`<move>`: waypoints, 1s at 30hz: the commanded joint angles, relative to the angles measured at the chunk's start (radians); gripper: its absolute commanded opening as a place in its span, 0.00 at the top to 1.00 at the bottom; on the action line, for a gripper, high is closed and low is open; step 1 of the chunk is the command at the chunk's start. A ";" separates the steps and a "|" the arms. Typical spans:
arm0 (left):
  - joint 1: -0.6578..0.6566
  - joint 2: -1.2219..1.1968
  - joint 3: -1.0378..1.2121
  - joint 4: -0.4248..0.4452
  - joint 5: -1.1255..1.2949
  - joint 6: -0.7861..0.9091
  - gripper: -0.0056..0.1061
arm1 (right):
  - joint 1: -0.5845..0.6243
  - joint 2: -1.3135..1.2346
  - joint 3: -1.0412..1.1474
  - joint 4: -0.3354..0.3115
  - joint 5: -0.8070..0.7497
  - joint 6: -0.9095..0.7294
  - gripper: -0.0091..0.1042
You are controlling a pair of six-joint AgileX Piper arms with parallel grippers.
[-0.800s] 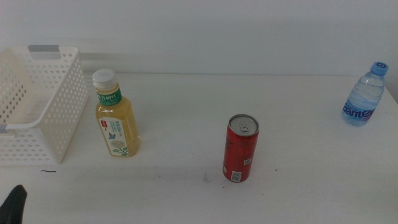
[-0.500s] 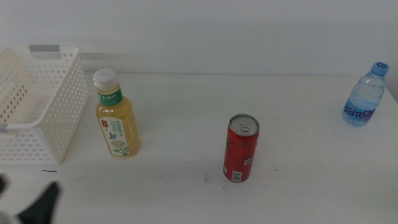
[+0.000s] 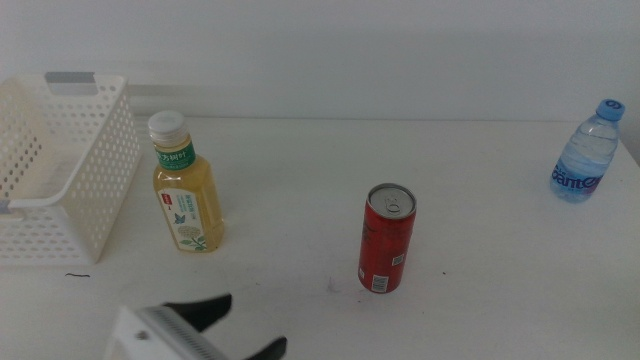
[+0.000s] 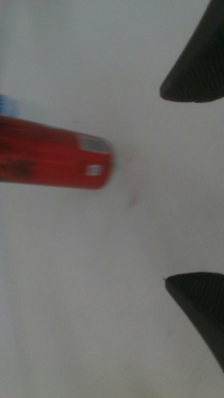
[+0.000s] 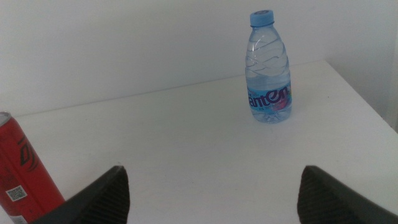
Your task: Use arms to grab the bottles and put them into the dustbin to the left of the table.
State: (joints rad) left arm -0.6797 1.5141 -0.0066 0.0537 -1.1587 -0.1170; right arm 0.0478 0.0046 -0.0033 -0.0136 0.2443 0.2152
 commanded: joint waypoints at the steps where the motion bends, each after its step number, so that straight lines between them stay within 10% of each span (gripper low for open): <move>1: -0.009 0.111 -0.033 0.038 -0.062 -0.047 0.11 | -0.008 -0.005 0.003 -0.005 -0.012 -0.003 0.30; 30: -0.009 0.394 -0.549 0.202 0.029 -0.121 0.11 | -0.008 -0.005 0.003 -0.005 -0.012 -0.003 0.30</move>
State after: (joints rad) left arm -0.6870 1.8837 -0.5424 0.2516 -1.0895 -0.2193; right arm 0.0478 0.0046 -0.0033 -0.0136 0.2443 0.2152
